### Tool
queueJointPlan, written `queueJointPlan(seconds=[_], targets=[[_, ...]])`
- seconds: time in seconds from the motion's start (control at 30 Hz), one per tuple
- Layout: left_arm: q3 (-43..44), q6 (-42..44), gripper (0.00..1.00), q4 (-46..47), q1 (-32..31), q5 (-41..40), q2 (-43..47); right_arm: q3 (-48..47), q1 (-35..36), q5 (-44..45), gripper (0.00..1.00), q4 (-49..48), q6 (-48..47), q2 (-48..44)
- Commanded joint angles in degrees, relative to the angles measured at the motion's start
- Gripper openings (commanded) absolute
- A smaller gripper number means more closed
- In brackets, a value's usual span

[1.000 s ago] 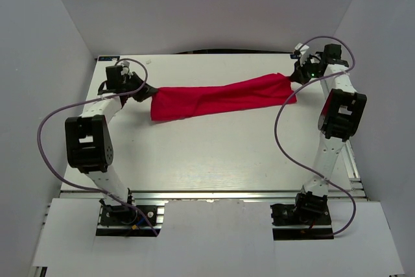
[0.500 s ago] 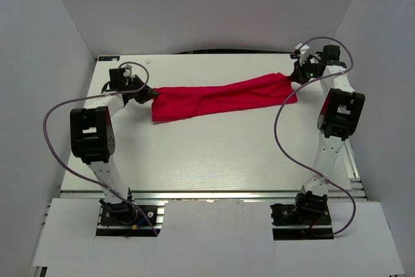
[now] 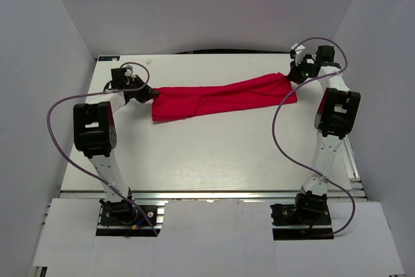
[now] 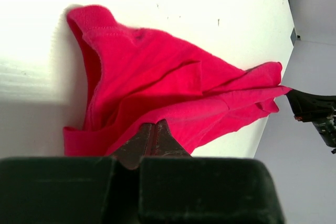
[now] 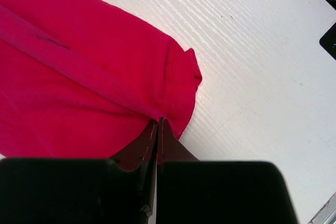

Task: Fold and stack the t-shirts
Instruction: Fold the other side of the tshirt into a rectangle

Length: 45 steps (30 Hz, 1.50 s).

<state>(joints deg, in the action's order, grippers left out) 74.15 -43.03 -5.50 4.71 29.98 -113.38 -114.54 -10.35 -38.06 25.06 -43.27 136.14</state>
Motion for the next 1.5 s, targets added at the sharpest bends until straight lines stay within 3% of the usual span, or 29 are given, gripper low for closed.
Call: queueJointPlan(seconds=[0.0,0.57,1.2,1.23,1.37,1.47], targets=[[3.2,-0.1,0.00,1.2,0.7,-0.6,0.1,-0.5,0.1,2.9,0.00,-3.0,1.3,0.4],[6.4,-0.5,0.00,1.5,0.9,-1.4,-4.1,-0.7,0.8,7.8,0.00,-3.9,2.0,2.1],[7.1,-0.4,0.00,0.9,0.9,-3.4,-6.8,-0.2,3.0,13.0,0.00,-11.4,5.2,3.6],[7.1,-0.5,0.00,0.7,0.9,-3.5,-7.0,-0.2,3.1,13.3,0.01,-11.6,5.5,3.9],[7.8,-0.6,0.00,0.0,0.9,-4.6,-7.5,-0.5,3.2,15.6,0.28,-13.1,7.4,4.1],[8.6,-0.7,0.17,-1.1,0.9,-6.1,-7.5,0.0,3.0,17.7,0.38,-14.9,8.8,2.9]])
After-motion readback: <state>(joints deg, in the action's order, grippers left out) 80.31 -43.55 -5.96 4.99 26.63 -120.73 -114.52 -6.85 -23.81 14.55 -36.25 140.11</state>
